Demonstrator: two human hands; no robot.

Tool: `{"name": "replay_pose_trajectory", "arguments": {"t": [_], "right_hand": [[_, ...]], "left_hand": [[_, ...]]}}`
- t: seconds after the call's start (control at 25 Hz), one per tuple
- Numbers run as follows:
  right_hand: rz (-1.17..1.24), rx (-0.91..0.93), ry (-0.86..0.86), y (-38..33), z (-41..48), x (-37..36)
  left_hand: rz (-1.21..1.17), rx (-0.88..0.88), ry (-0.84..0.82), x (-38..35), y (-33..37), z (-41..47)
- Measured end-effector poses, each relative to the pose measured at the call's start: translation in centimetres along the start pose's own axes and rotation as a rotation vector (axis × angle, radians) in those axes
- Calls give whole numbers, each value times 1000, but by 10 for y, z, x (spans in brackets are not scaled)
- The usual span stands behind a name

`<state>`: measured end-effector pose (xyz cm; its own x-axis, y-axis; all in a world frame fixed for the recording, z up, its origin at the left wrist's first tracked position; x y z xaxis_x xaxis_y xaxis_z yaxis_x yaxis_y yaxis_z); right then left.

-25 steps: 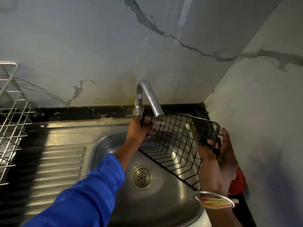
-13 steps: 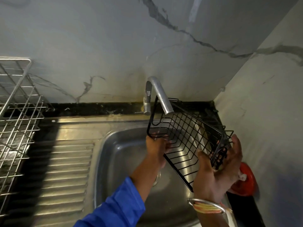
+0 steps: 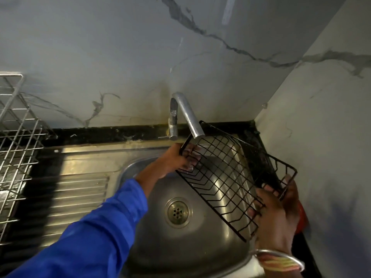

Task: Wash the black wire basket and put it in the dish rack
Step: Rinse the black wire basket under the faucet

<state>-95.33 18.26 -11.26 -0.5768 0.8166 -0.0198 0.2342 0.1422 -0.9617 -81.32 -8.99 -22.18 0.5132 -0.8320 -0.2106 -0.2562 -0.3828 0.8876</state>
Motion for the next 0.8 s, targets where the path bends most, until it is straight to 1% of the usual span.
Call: {"name": "replay_pose_trajectory", "arguments": {"t": [0.04, 0.08, 0.12, 0.2, 0.24, 0.28, 0.32, 0.36, 0.4, 0.44, 0.48, 0.52, 0.56, 0.6, 0.64, 0.68, 0.72, 0.8], "right_hand": [[34, -52, -10, 1, 15, -13], [55, -92, -62, 7, 26, -16], [71, -149, -150, 18, 34, -26], [48, -258, -288, 36, 48, -44], [2, -280, -328, 41, 55, -52], [-74, -251, -326, 38, 60, -60], [-257, -149, -287, 27, 69, -65], [-478, 16, -188, 8, 75, -67], [-642, 231, -92, -16, 73, -72], [-750, 438, -33, -36, 63, -84], [-765, 568, -53, -44, 55, -101], [-722, 562, -186, -42, 53, -127], [-611, 431, -367, -29, 55, -154], [-429, 233, -523, -11, 57, -178], [-227, 49, -601, 4, 60, -194], [-68, -95, -630, 11, 63, -205], [26, -191, -659, 11, 63, -214], [100, -279, -705, 7, 63, -221]], "left_hand": [[-141, -4, -72, -1, -1, -8], [-301, -5, -119, 4, -6, -17], [-390, -17, -172, 1, -4, -29], [-406, -37, -164, 12, -9, -45], [-395, -63, -119, 21, -13, -52], [-402, -113, -55, 29, -15, -59], [-395, -178, 22, 40, -18, -66], [-384, -234, 105, 49, -22, -75], [-361, -292, 181, 59, -26, -84], [-341, -333, 247, 65, -29, -94], [-316, -371, 276, 70, -34, -100], [-299, -382, 288, 71, -37, -105], [-300, -376, 295, 70, -41, -107], [-298, -366, 308, 68, -45, -108], [-301, -355, 332, 65, -48, -108], [-303, -342, 360, 62, -50, -108], [-313, -331, 391, 62, -53, -107], [-344, -313, 448, 64, -60, -106]]}}
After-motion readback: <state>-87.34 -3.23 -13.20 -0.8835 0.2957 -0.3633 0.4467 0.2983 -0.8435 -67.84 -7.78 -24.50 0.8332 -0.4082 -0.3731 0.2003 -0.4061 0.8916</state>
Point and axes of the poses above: each hand's wrist, its own z-axis towards the middle knuckle, its own x-axis out of the back of the hand, y = z × x, the point moved 10 cm from there along z, towards the middle knuckle, and after that the axes turned 12 degrees about -y, right-handed, at the moved point
